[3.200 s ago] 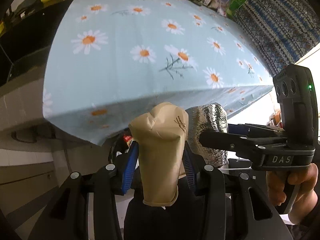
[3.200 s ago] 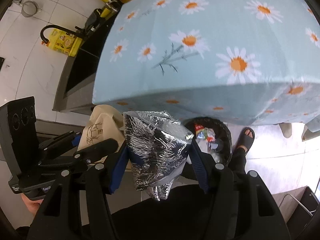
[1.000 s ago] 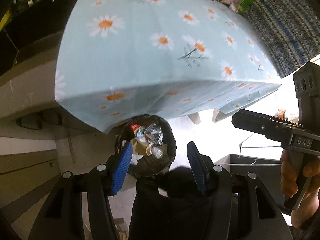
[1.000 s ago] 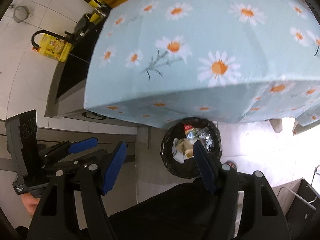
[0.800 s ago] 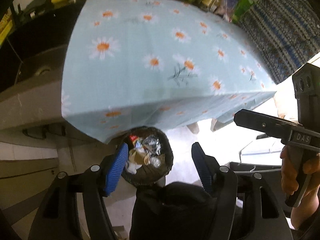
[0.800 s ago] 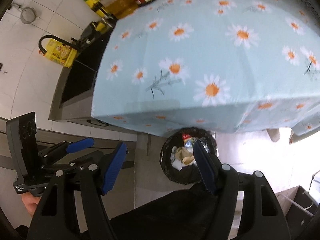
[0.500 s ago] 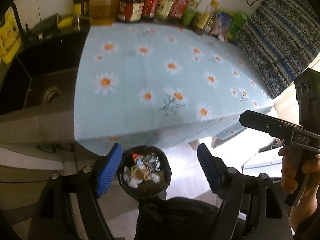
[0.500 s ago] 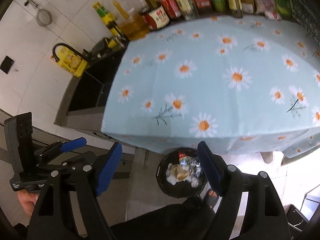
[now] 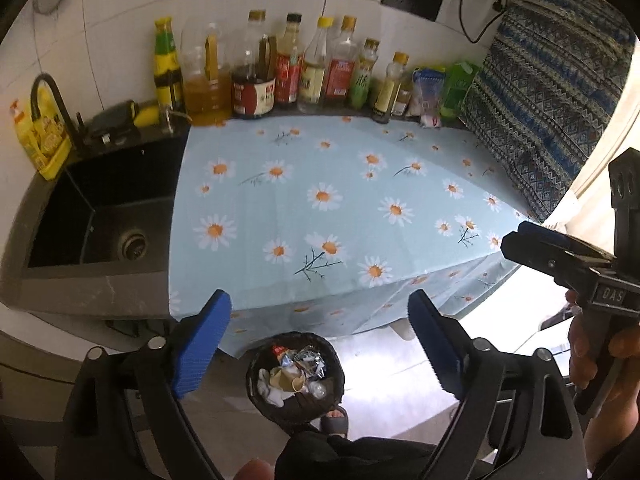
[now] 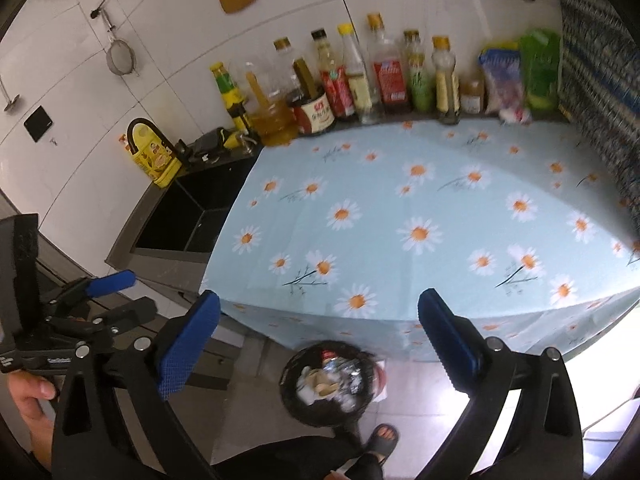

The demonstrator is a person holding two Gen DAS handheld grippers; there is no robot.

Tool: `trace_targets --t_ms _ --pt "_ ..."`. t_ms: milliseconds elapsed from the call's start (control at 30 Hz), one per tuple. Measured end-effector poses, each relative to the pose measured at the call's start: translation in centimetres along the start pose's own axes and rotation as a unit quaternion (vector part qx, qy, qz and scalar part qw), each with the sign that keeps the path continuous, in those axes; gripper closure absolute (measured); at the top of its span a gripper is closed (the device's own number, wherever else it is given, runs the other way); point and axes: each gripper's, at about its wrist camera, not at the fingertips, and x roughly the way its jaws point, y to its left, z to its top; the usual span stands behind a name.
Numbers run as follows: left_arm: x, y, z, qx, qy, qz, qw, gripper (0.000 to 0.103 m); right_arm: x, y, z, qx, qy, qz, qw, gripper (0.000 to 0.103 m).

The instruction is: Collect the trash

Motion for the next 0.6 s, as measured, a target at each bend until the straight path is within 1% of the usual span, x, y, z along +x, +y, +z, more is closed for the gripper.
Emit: trace_targets --t_ms 133,300,400,467,600 --pt "-1.4 -1.6 -0.3 0.010 -0.014 0.001 0.9998 0.011 -1.7 -0.2 -0.4 -0.007 -0.014 0.000 1.000 0.005" --pt "-2.5 -2.6 -0.8 0.001 -0.022 -0.004 0.9998 0.010 -3.6 -0.6 -1.1 -0.016 -0.031 -0.011 0.999 0.005" --pt "-3.2 -3.2 -0.9 -0.004 -0.028 0.002 0.9996 0.010 -4.3 -0.9 -1.3 -0.020 -0.036 -0.015 0.999 0.005" --pt "-3.8 -3.4 -1.0 -0.007 -0.034 -0.003 0.9994 0.010 -4.8 -1.1 -1.5 -0.022 -0.043 -0.012 0.999 0.005" --pt "-4.4 -3.8 -1.1 -0.011 -0.045 0.002 0.9989 0.010 -5.3 -1.3 -1.7 -0.031 -0.046 -0.010 0.998 0.005"
